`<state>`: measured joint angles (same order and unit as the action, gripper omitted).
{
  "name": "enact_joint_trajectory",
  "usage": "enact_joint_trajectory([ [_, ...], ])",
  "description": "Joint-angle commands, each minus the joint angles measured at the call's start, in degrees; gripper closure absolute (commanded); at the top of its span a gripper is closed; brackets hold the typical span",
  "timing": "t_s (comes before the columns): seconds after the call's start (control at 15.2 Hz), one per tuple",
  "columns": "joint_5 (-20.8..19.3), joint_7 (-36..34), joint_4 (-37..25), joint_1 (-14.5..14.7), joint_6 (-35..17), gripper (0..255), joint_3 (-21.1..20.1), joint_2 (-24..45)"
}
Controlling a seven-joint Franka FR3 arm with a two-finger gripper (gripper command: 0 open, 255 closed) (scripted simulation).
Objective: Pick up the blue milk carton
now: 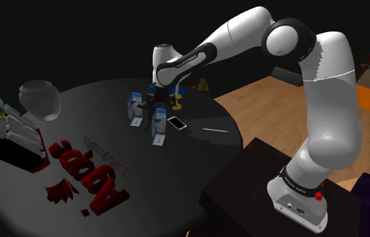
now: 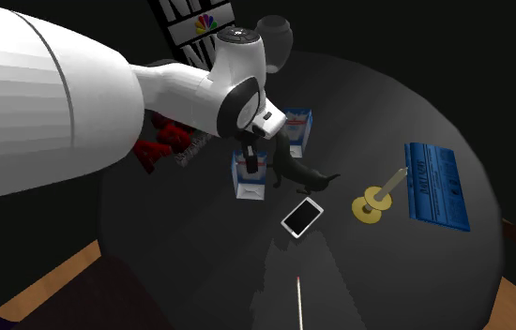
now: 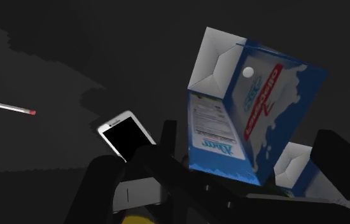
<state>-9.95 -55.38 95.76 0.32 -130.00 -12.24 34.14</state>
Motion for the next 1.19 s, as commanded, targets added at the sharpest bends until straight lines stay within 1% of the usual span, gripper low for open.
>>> enact_joint_trajectory([
  [0.0,-0.3,-1.0,-3.1,0.6,0.1,0,0.6,3.2],
  [0.4,-0.9,-1.4,-3.0,0.9,-2.9,0,1.1,6.2],
  [0.59,-1.0,-1.5,-3.1,1.0,-3.2,0,1.2,6.5],
  [0.66,-1.0,-1.5,-3.0,1.0,-3.2,255,1.1,6.4],
  [1.12,-1.0,-1.5,-3.1,1.0,-3.2,255,1.1,6.4],
])
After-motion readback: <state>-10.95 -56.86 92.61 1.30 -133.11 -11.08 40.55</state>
